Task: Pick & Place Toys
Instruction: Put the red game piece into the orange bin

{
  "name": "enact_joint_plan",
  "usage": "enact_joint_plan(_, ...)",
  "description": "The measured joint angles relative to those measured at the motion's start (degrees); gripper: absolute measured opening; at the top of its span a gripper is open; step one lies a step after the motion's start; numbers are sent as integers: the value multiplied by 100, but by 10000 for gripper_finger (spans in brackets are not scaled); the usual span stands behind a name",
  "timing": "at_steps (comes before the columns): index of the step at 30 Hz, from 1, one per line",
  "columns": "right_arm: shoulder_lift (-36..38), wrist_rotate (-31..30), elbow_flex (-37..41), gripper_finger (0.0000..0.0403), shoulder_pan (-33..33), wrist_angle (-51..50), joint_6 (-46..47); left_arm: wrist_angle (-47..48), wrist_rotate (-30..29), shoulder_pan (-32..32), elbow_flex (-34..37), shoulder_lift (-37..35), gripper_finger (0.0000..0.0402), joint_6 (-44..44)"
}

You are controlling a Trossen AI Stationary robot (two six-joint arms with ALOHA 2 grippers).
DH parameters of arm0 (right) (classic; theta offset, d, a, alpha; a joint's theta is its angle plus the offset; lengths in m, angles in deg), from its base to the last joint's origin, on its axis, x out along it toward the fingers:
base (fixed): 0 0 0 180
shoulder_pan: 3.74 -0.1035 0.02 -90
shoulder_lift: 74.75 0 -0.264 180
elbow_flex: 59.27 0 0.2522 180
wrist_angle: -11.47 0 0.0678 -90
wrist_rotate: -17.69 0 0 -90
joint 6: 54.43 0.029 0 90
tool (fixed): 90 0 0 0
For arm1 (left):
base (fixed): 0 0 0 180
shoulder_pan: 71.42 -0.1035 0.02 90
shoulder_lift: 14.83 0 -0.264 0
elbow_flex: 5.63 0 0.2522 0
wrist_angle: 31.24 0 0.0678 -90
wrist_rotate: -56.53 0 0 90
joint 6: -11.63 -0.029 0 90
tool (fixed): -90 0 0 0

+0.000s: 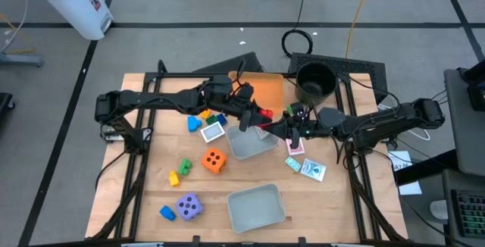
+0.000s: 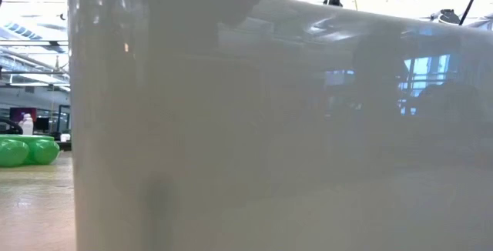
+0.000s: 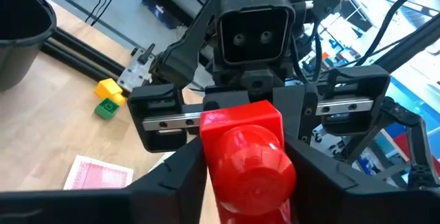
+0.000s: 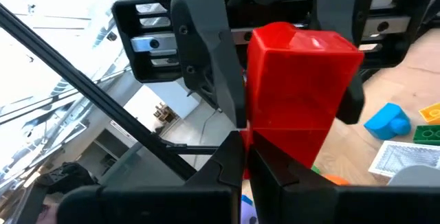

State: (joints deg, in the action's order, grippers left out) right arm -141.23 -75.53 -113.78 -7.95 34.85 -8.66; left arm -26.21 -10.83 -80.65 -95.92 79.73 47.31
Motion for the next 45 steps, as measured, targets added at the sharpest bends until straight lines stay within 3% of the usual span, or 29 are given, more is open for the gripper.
enact_joint_plan(4, 0, -2, 0, 27, 0, 3, -3, -33, 8, 0, 0, 0, 137, -93)
enact_joint_plan(12, 0, 8, 1, 81, 4, 137, -3, -22, 110, -28, 0, -13, 153, -220)
enact_joint_plan(19, 5, 22, 0, 148, 171, 252, -1, 109, 181, -187, 4, -210, 137, -412)
enact_joint_plan(24, 64, 45, 0, 177, 383, 252, -1, 806, 102, -386, 4, -655, 145, -823)
enact_joint_plan(32, 228, 32, 0, 183, 591, 343, -1, 2702, -619, -698, 4, -1456, 139, -1709)
enact_joint_plan(38, 234, 2, 0, 174, 757, 222, -40, 4029, -612, -933, 7, -1519, 147, -2468)
enact_joint_plan(41, 230, -115, 0, 172, 829, -105, -91, 4313, -620, -1130, 7, -1409, 149, -3033)
enact_joint_plan(45, 229, -722, 0, 171, 839, -433, -130, 4358, -499, -1551, 7, -1223, 139, -3709)
